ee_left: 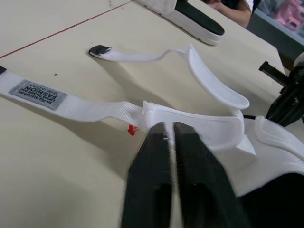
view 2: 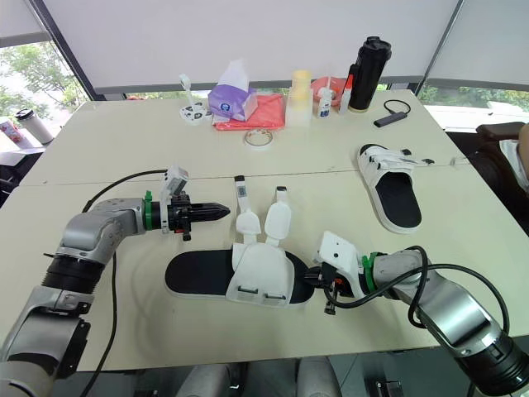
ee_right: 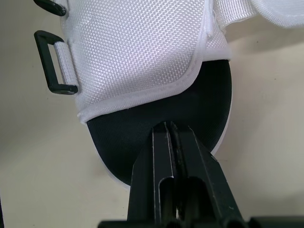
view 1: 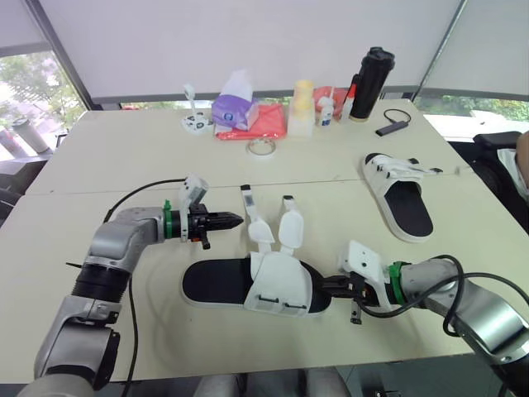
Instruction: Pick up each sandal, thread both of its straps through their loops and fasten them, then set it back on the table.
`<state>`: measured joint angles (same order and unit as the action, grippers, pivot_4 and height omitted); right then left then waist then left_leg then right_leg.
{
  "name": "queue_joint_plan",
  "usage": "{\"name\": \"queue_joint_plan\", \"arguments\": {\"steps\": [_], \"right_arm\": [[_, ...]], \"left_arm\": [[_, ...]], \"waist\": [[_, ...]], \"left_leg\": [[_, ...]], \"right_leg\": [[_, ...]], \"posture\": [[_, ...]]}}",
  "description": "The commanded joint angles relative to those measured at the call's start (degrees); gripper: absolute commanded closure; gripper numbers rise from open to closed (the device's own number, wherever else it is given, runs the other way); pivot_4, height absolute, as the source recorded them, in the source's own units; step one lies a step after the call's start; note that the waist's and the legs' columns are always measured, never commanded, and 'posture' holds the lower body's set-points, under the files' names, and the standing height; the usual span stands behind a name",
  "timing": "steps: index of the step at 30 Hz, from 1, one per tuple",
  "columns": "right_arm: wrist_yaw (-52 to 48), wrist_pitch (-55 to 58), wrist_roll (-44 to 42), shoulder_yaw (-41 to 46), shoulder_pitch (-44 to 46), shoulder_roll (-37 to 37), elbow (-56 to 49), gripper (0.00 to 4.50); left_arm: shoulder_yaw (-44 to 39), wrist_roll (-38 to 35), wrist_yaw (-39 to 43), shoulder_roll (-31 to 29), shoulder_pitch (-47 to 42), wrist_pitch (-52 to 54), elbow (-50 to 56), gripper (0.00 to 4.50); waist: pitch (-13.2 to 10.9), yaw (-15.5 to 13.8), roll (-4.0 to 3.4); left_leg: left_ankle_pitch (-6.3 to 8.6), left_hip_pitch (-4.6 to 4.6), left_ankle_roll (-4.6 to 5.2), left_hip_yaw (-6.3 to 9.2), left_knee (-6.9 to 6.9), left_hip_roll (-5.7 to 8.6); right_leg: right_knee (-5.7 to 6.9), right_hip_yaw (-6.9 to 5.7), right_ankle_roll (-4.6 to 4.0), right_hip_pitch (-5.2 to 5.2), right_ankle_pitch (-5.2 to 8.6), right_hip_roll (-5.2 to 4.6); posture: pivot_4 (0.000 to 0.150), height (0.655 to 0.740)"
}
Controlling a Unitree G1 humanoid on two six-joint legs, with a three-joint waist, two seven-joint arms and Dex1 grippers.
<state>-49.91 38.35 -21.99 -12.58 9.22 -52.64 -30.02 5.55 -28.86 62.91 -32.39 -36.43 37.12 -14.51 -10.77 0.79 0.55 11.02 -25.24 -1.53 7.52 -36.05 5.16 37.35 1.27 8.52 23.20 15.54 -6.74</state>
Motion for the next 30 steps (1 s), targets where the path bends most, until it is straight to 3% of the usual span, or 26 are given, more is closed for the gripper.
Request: {"name": "queue_joint_plan", "arguments": {"steps": [1,5,6,14,30], "right_arm": [[-0.7,-0.2,1.6,-2.1,-0.5,0.9,0.4,4.5],[-1.3,-0.6,2.8,-2.4,-0.4,1.0,0.1,4.5],[-1.5,-0.9,3.3,-2.7,-0.4,0.9,-0.1,4.5],[-2.6,-1.9,6.1,-3.8,-0.2,0.2,-2.0,4.5],[-3.2,-1.0,7.7,-3.2,-0.9,0.0,-3.4,4.5]], "left_arm": [[-1.6,0.2,-0.8,0.2,-1.7,0.7,0.3,2.12],[-3.0,-1.1,-1.9,0.7,-2.1,4.3,-0.8,0.15],[-3.9,-2.3,-2.3,1.1,-2.4,7.0,-1.9,0.07],[-17.5,-12.4,-14.5,8.4,-8.5,31.8,-14.4,0.07],[-21.8,-12.0,-22.5,16.5,-11.6,36.7,-22.4,0.07]], "waist": [[0.0,0.0,0.01],[0.0,0.1,0.02],[0.0,0.0,0.02],[0.1,0.0,0.1],[0.1,-0.2,0.14]], "left_leg": [[0.0,0.0,0.0,0.0,0.0,-0.01],[0.0,0.05,0.0,0.01,0.0,-0.02],[0.0,0.07,0.0,0.01,0.0,-0.02],[0.0,0.18,0.0,0.07,-0.01,-0.02],[0.01,0.38,-0.03,0.1,0.01,0.0]], "right_leg": [[0.0,0.0,0.0,0.0,0.0,0.01],[0.01,0.0,-0.01,-0.03,-0.01,0.03],[0.01,0.0,-0.01,-0.06,-0.01,0.03],[0.02,-0.06,0.01,-0.2,-0.01,0.08],[-0.01,-0.08,0.01,-0.43,-0.01,0.05]], "posture": [[0.15,0.74],[0.15,0.74],[0.15,0.74],[0.15,0.74],[0.15,0.74]]}}
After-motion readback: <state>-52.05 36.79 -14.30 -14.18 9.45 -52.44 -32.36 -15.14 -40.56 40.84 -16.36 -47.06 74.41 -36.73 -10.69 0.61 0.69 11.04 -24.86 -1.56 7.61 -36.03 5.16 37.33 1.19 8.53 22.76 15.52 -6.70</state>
